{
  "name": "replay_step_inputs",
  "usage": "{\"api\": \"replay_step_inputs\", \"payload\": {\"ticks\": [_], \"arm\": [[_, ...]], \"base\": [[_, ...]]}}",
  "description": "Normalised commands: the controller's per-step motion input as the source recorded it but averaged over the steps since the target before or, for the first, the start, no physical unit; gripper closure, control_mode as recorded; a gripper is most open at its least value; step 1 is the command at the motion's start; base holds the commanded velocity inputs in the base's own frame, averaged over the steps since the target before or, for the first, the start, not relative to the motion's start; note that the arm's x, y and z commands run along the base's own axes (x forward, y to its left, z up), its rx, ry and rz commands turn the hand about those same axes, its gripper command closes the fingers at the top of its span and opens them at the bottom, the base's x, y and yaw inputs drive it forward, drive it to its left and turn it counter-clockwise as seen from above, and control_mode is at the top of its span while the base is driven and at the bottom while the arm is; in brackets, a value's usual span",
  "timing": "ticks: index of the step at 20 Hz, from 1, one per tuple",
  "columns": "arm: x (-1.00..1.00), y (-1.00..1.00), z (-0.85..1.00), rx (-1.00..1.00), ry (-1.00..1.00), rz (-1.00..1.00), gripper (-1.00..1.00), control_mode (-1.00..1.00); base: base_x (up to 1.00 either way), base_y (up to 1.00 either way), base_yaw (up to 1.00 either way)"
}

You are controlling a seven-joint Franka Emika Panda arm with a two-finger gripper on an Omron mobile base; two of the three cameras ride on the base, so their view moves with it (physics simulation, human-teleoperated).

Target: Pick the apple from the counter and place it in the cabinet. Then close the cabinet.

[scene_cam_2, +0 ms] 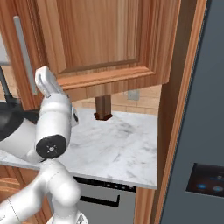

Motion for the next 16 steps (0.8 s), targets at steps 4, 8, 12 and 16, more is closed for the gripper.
{"api": "replay_step_inputs", "payload": {"ticks": [4, 8, 12, 16], "arm": [[1.00, 0.00, 0.68, 0.04, 0.66, -0.10, -1.00, -1.00], [1.00, 0.00, 0.06, 0.03, 0.59, -0.04, -1.00, -1.00], [1.00, 0.00, -0.38, 0.01, 0.45, -0.09, -1.00, -1.00], [1.00, 0.08, -1.00, 0.00, 0.27, -0.16, -1.00, -1.00]], "base": [[0.00, 0.00, 0.00], [0.00, 0.00, 0.00], [0.00, 0.00, 0.00], [0.00, 0.00, 0.00]]}}
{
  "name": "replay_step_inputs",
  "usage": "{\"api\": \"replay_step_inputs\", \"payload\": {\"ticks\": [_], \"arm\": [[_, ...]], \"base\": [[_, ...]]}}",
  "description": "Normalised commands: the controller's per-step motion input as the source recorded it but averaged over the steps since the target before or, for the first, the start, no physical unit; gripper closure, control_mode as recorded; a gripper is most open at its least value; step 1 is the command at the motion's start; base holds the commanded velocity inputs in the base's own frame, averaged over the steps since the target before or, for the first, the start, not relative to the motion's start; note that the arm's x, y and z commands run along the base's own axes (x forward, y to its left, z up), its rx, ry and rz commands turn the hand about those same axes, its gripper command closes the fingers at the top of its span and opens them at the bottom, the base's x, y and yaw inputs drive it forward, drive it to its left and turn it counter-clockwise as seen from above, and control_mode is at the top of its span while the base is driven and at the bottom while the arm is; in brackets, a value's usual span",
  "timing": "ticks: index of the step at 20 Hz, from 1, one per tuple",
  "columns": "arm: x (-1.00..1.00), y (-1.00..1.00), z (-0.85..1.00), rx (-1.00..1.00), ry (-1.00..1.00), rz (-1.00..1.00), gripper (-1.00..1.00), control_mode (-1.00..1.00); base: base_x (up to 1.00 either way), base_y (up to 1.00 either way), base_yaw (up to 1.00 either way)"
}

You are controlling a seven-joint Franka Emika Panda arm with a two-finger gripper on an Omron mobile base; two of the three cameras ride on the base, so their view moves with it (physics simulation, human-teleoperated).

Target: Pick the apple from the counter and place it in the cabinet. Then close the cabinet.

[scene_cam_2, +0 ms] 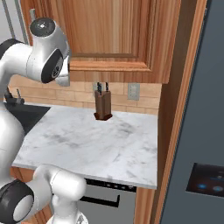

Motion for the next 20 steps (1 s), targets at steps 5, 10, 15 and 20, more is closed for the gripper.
{"api": "replay_step_inputs", "payload": {"ticks": [5, 10, 15, 20], "arm": [[1.00, 0.02, -1.00, 0.00, 0.10, -0.15, -1.00, -1.00], [1.00, 0.00, -0.93, 0.00, -0.01, -0.14, -1.00, -1.00], [0.69, -0.03, -0.39, 0.00, -0.08, -0.09, -1.00, -1.00], [-0.74, -0.24, 0.30, 0.01, -0.01, -0.03, -1.00, -1.00]], "base": [[0.00, 0.00, 0.00], [0.00, 0.00, 0.00], [0.00, 0.00, 0.00], [0.00, 0.00, 0.00]]}}
